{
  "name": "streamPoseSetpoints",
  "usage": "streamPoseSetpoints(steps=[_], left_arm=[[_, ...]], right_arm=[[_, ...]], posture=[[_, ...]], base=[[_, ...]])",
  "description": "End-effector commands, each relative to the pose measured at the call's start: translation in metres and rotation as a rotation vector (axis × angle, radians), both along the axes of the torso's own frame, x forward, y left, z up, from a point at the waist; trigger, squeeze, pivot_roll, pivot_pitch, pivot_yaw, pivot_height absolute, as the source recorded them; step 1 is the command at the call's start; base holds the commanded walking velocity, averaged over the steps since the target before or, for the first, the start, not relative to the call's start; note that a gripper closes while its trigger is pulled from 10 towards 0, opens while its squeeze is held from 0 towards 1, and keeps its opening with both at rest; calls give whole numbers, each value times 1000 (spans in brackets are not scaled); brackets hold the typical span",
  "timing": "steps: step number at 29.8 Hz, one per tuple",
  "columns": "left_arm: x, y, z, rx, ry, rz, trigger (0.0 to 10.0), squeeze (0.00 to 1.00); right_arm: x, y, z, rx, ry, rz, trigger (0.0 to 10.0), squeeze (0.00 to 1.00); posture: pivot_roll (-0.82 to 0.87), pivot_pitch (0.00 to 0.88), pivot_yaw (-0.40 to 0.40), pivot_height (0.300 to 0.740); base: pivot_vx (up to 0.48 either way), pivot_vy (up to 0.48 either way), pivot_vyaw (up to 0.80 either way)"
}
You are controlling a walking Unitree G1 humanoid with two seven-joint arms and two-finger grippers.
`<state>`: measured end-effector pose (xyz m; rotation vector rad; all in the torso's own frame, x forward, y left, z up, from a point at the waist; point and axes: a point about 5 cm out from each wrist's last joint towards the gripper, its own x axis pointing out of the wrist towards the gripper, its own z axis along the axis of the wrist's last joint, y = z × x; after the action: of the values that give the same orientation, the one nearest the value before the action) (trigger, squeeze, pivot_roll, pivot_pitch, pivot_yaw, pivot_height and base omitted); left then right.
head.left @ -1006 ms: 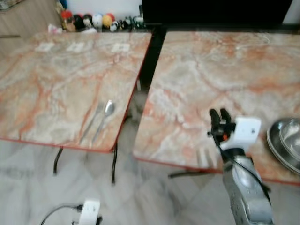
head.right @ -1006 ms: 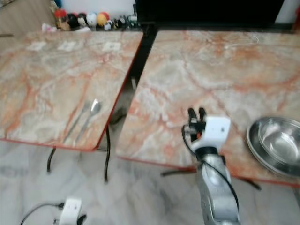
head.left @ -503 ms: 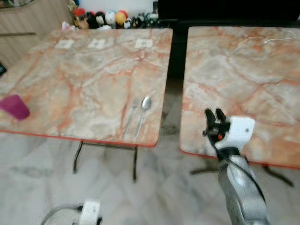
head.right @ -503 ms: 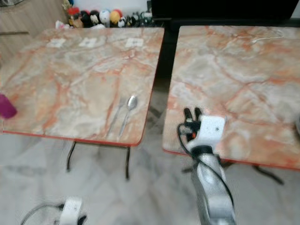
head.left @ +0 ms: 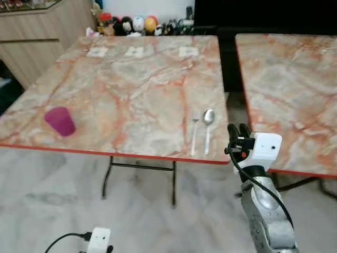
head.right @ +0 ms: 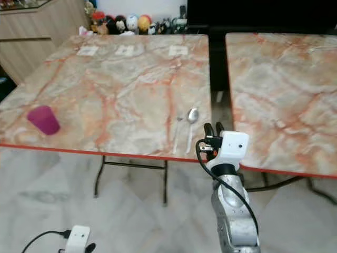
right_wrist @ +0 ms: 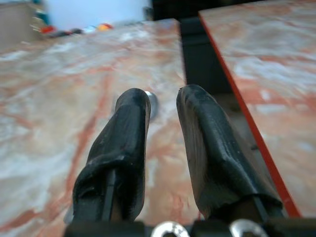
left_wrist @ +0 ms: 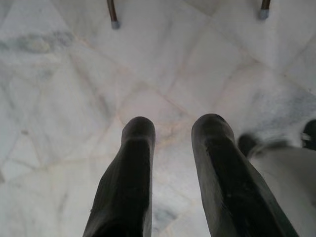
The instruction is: Setting the table
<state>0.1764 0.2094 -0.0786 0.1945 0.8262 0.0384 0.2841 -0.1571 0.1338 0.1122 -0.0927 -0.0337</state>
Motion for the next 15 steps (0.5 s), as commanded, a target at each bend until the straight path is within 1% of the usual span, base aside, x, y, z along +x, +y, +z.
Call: streamPoseSetpoints(steps=[1,3,4,5,6,7,8,15], left_arm=[[-4,5,-1,13,17,1,10000,0],[-3,4,-1,7,15,3,10000,0],[-3,4,-1,5,14,1,10000,0],[-3,4,-1,4,13,-1,10000,0],[-2,4,-1,1,10,1,10000,0],[-2,4,-1,1,10,1,10000,0],[-2,4,0,-2,6,4,10000,0],[-5,8,-1,-4,16,14,10000,0]], right_arm=[[1,1,5,19,-20,-6,10000,0],[2,1,6,6,-24,3,10000,0],[2,2,6,2,-26,6,10000,16],[3,2,6,0,-28,8,10000,122],[3,2,6,-1,-26,5,10000,620],[3,2,6,-1,-26,5,10000,620],[3,2,7,5,-28,4,10000,1000],[5,-2,7,6,-29,-14,10000,1000]], posture=[[-148,76,46,740],[-145,80,45,740],[-144,83,45,740],[-144,83,45,740],[-141,88,44,740],[-141,88,44,740],[-139,93,44,740],[-137,103,41,740]], base=[[0,0,0],[0,0,0],[0,0,0],[0,0,0],[0,0,0],[0,0,0],[0,0,0],[0,0,0]])
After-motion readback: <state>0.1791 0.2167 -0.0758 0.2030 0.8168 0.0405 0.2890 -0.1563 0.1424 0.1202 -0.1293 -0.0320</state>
